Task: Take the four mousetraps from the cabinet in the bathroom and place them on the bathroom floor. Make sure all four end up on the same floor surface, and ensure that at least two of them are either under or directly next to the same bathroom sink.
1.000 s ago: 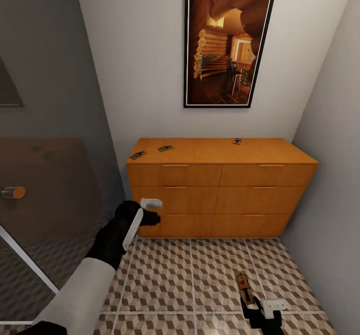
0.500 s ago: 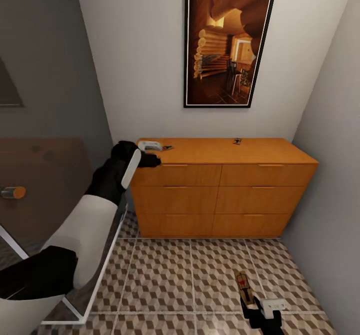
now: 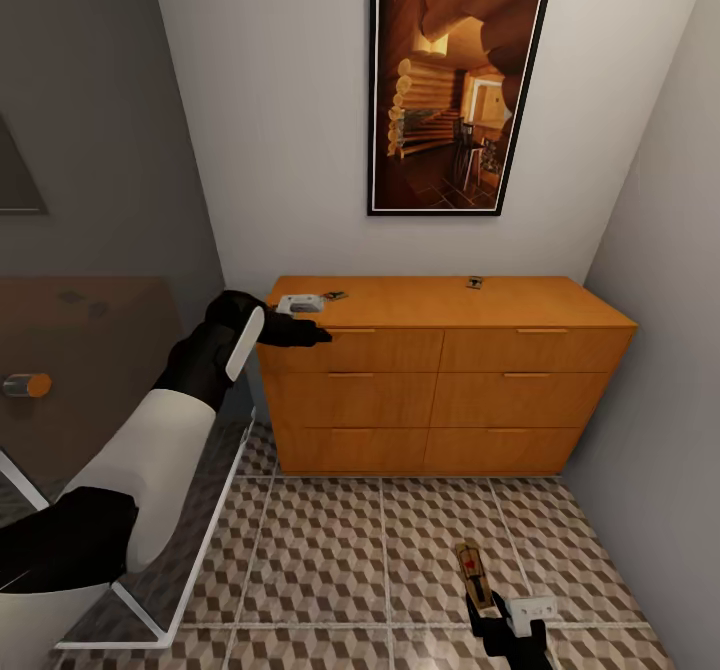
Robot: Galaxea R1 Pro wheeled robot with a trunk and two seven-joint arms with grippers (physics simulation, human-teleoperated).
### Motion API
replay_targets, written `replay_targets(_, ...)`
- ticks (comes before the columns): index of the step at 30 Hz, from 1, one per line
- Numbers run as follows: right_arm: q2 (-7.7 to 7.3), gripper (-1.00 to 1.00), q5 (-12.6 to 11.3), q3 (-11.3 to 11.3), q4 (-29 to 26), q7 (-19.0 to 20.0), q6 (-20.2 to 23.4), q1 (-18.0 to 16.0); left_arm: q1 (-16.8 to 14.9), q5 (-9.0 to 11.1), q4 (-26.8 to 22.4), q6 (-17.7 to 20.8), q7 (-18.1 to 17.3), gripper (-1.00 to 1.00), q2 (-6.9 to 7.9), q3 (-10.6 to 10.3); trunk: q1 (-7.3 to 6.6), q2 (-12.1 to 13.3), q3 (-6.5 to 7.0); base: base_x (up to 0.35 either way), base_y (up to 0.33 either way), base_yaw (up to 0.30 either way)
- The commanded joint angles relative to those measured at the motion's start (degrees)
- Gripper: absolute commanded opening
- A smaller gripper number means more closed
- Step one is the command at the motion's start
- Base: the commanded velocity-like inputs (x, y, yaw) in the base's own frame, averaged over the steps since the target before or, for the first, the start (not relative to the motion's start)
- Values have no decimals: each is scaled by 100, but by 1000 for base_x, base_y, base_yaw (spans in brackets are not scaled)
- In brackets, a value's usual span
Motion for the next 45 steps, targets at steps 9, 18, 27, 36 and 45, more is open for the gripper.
replay_targets(9,-18,-100,-58,31,5,46,-45,-4,-4,37,-284,27,-71,100,224,-1138,0,-3,-6,0,0,0)
replay_targets(18,-73,-100,-56,24,11,38,-34,-4,-2,40,-365,29,-73,100,260,-1471,0,-3,-6,0,0,0)
replay_targets(27,-92,-100,-56,25,13,38,-29,-4,-2,38,-596,30,-73,100,353,-1497,0,-3,-6,0,0,0)
replay_targets(36,-88,-100,-56,30,13,38,-22,-4,-2,41,-751,37,-79,100,434,-1858,0,-3,-6,59,0,0)
replay_targets(45,-90,-100,-56,32,27,35,-14,9,-2,47,-729,37,-79,100,437,-2260,0,-3,-6,294,0,0)
